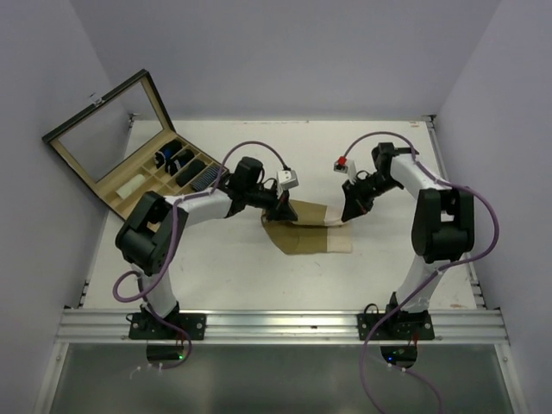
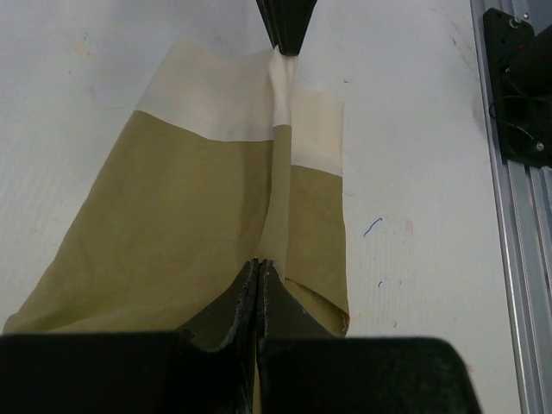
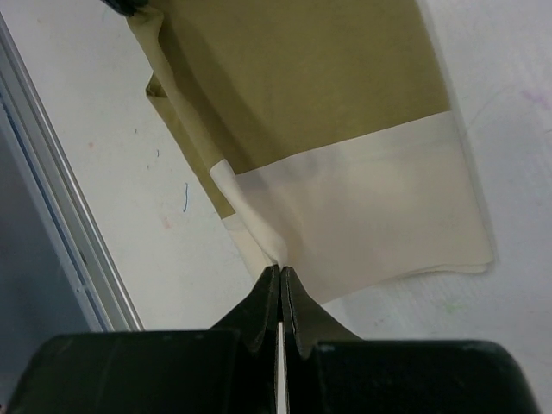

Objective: Roll the underwear
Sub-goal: Fold the underwear

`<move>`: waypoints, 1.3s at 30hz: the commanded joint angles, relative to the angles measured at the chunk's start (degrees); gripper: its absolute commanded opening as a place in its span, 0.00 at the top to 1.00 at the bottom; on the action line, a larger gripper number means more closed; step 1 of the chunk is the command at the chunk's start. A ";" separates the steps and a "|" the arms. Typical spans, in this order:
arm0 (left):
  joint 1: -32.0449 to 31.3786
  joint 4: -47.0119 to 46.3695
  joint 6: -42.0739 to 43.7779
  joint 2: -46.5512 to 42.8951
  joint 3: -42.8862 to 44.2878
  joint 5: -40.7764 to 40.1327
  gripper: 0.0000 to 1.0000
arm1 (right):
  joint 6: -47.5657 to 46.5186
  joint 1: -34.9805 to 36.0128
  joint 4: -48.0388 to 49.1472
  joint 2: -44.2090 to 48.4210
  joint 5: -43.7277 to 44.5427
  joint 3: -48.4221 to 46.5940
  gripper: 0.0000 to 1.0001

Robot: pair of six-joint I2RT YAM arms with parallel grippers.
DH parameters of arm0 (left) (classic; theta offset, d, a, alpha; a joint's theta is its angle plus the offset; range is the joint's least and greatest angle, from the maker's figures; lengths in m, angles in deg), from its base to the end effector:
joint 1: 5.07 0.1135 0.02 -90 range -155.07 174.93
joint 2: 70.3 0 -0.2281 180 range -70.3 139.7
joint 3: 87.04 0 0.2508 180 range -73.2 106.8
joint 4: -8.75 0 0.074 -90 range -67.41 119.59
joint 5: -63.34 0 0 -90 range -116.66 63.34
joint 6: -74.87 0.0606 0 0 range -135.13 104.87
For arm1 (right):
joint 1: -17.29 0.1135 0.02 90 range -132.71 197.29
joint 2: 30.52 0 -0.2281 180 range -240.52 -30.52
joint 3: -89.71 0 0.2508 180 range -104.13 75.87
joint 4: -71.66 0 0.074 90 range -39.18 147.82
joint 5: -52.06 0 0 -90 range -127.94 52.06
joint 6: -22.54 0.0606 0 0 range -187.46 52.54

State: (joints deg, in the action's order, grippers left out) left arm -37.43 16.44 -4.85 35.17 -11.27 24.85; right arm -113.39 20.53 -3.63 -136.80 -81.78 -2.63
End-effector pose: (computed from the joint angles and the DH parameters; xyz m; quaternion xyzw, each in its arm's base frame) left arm 0.3019 -0.2474 0.1412 0.4729 0.6821 -0.4587 0.3171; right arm 0.3260 0.0605 0.1543 -0.3882 0.8425 0.3454 0.1417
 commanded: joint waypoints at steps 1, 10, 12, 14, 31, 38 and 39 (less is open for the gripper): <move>-0.51 -0.53 2.20 -3.78 -2.16 -1.32 1.00 | -3.72 1.76 -0.43 2.39 1.99 3.26 1.00; -3.67 0.35 1.41 -7.21 -6.55 -2.02 1.00 | -6.01 2.03 0.02 4.06 4.02 5.73 1.00; -4.46 0.00 0.70 -7.65 -7.61 -2.55 1.00 | -6.62 1.94 -0.51 4.85 3.76 5.38 1.00; -5.69 -0.26 0.35 -7.82 -8.31 -3.16 1.00 | -7.15 1.94 -1.13 5.81 3.76 5.11 1.00; -9.56 -4.31 -3.87 -5.28 -10.43 -3.69 1.00 | -18.30 2.03 -1.04 12.85 8.85 13.63 1.00; -12.81 -2.47 -3.25 0.07 -9.37 -2.90 0.99 | -18.85 1.94 0.62 12.50 11.75 15.74 1.00; -13.69 -2.03 -3.17 0.61 -9.11 -2.82 0.96 | -18.84 2.03 0.80 12.15 12.36 15.83 1.00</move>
State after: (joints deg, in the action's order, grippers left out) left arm -49.72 14.43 -8.13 33.57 -21.13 20.24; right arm -130.09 22.66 -4.22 -125.77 -72.60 13.06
